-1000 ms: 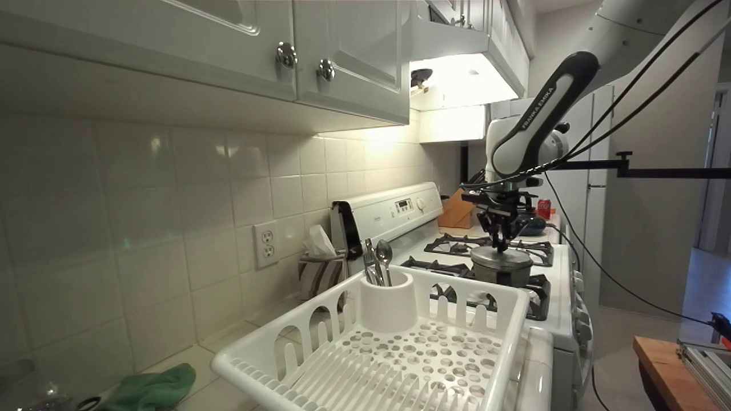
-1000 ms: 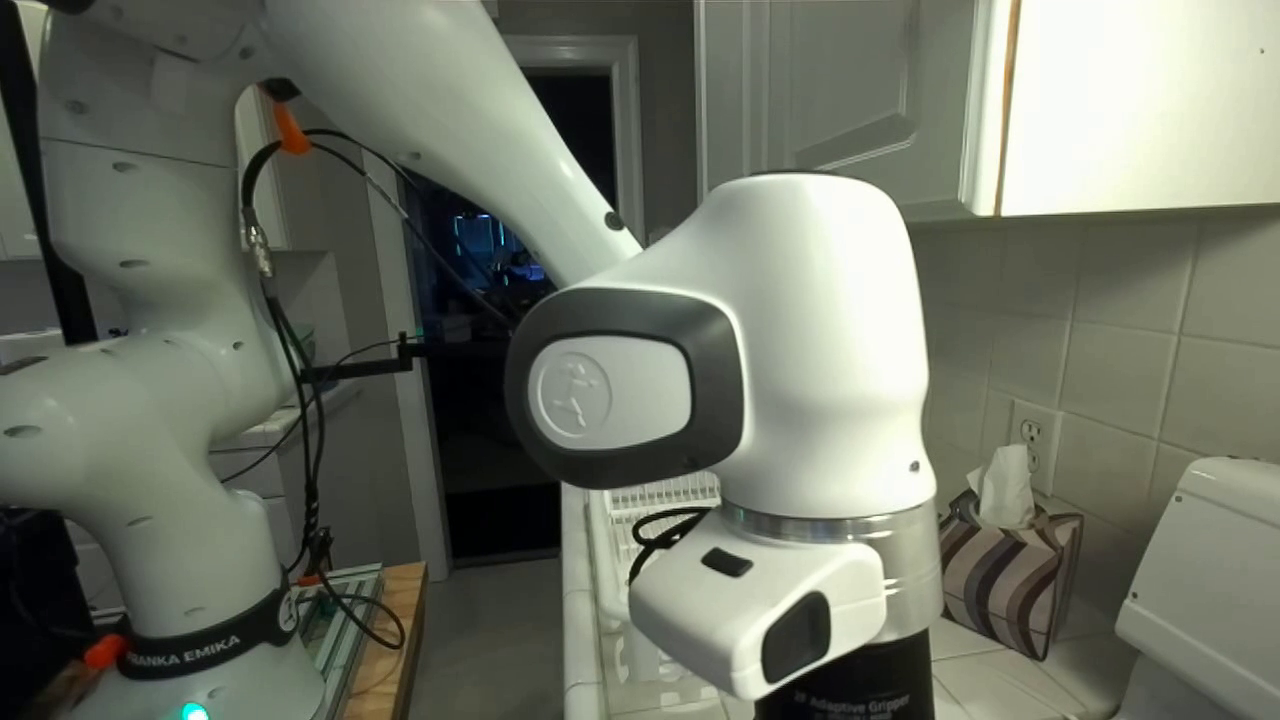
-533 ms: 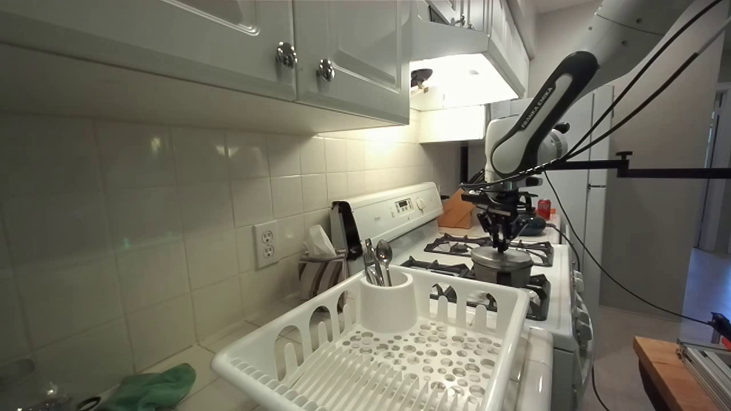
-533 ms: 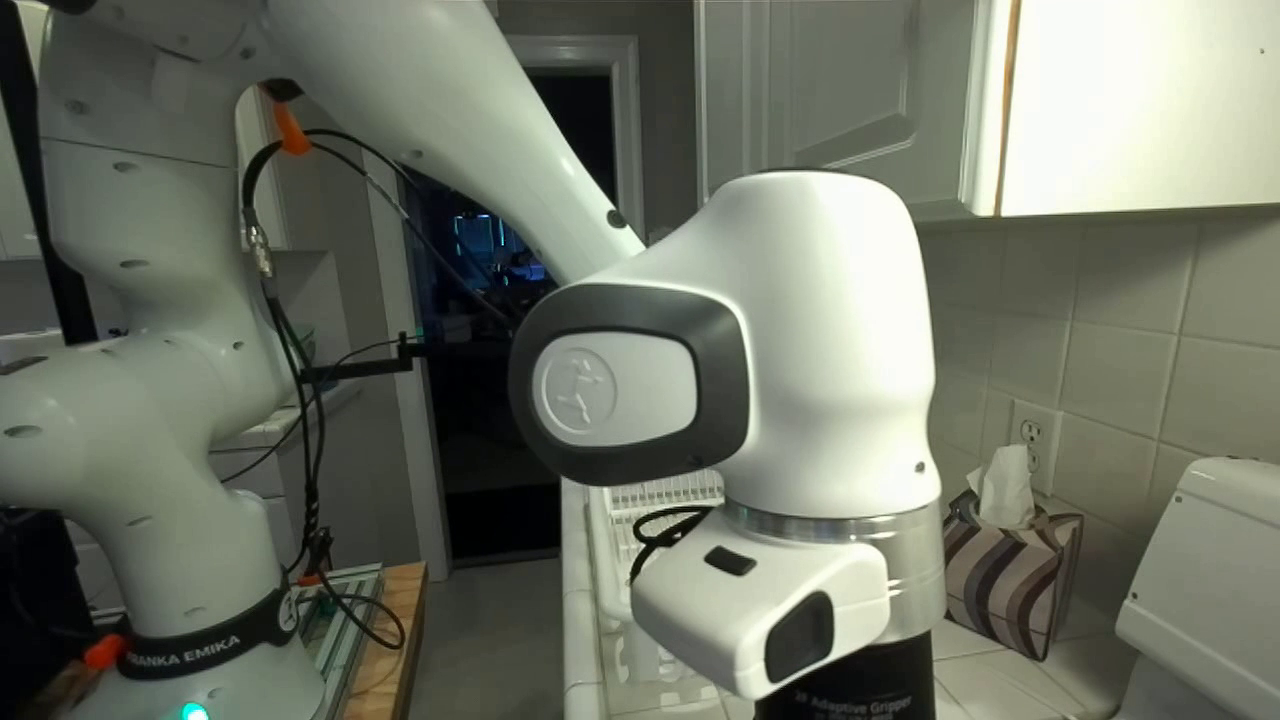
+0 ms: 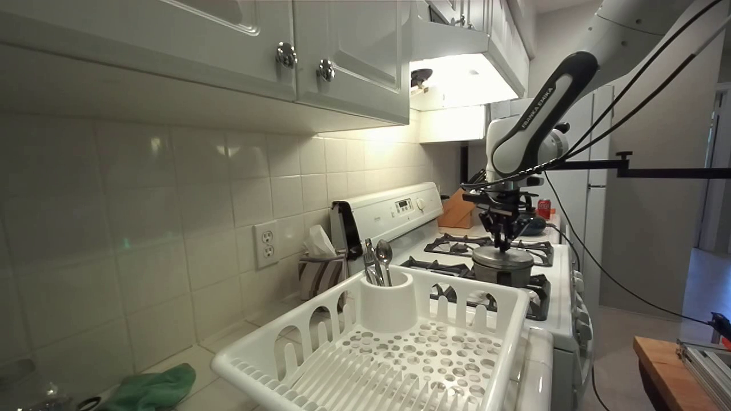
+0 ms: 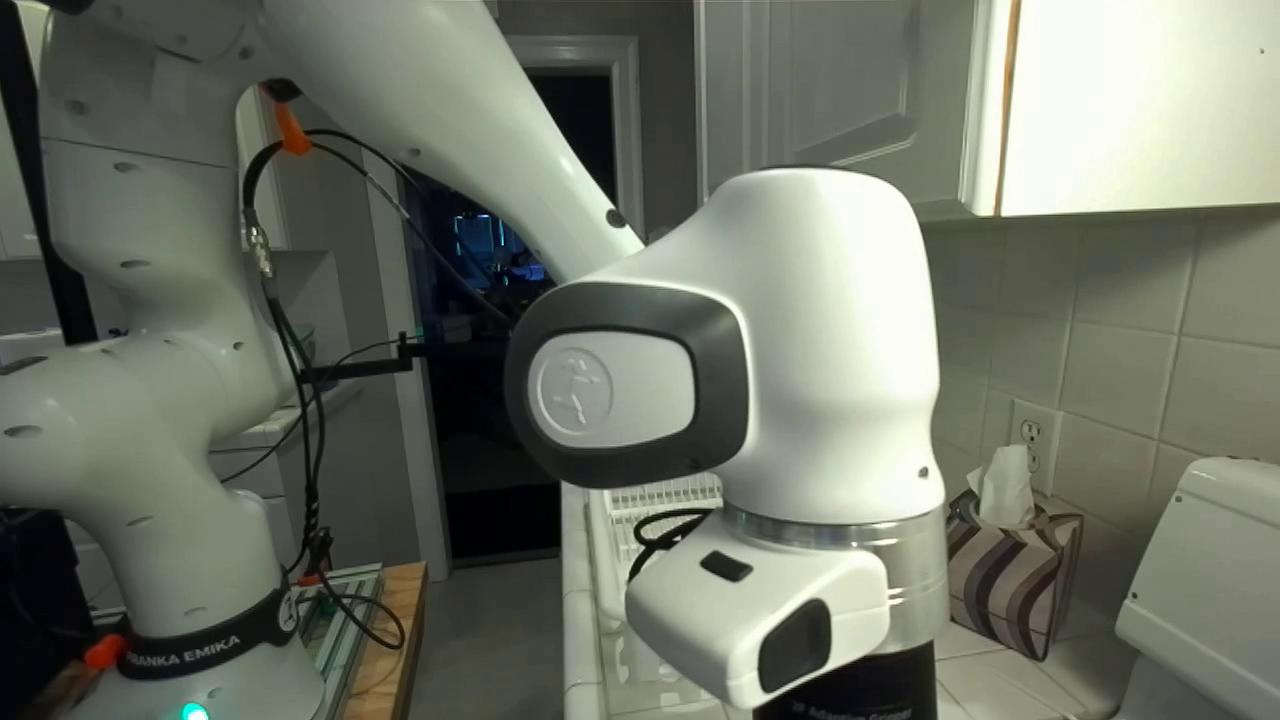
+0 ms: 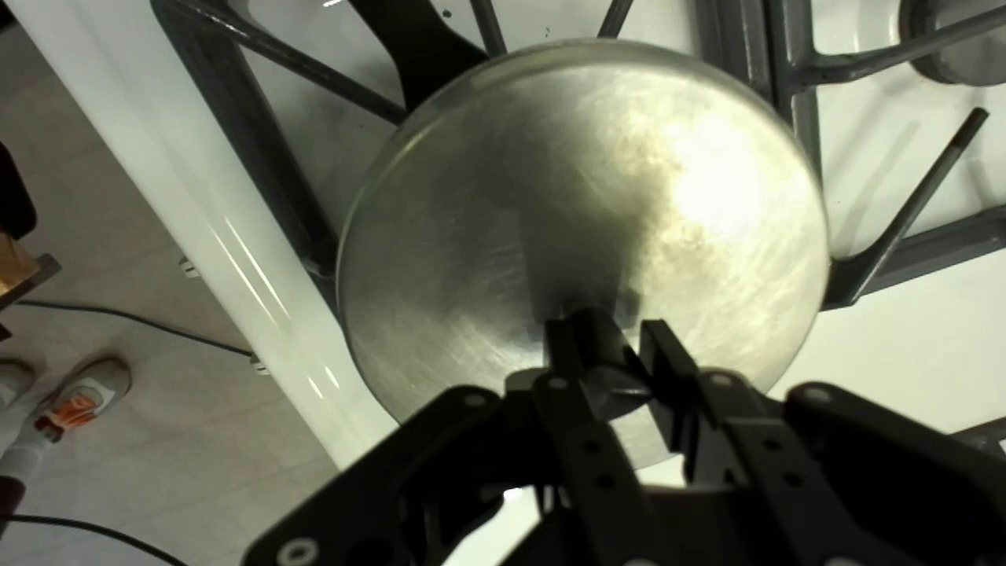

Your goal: Put the lid on the pot

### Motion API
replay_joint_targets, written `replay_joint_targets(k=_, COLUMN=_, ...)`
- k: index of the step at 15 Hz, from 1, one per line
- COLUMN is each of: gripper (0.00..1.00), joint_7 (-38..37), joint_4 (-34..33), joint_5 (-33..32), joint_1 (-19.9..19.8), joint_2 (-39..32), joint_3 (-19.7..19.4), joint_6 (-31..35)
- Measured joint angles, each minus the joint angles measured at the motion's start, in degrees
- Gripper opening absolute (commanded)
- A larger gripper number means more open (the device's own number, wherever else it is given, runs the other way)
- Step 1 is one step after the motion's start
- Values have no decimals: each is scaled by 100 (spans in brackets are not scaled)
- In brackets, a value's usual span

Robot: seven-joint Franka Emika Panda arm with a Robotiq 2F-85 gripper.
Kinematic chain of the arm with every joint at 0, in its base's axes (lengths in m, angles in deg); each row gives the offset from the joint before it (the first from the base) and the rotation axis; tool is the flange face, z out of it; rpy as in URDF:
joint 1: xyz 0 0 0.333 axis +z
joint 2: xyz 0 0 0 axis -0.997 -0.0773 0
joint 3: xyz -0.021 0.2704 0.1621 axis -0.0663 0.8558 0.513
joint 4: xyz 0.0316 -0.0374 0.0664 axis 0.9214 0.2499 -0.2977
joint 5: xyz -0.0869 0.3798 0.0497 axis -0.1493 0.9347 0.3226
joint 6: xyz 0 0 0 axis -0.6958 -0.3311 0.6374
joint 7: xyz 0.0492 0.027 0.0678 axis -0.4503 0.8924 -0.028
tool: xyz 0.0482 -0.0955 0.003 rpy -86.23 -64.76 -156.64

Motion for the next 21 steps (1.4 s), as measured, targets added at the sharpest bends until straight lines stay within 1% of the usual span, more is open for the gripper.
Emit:
replay_joint_targets(k=11, gripper=6, joint_7=-27, joint_4=-6, joint_5=-35, joint_1=9, joint_2=0, joint_3=-27, joint_6=-12)
replay_joint_targets(k=12, gripper=23, joint_7=-27, joint_4=-6, joint_5=-50, joint_1=11, joint_2=0, joint_3=-27, joint_6=-13)
replay_joint_targets(k=13, gripper=50, joint_7=-27, joint_4=-6, joint_5=-68, joint_1=13, joint_2=0, joint_3=-27, joint_6=-14)
replay_joint_targets(k=14, gripper=52, joint_7=-28, joint_4=-6, joint_5=-92, joint_1=14, joint_2=0, joint_3=-27, joint_6=-14)
replay_joint_targets(k=15, gripper=57, joint_7=-39, joint_4=-6, joint_5=-111, joint_1=14, joint_2=0, joint_3=-27, joint_6=-15)
replay_joint_targets(k=21, gripper=100, joint_7=-78, joint_4=-6, joint_5=-157, joint_1=15, joint_2=0, joint_3=-31, joint_6=-31)
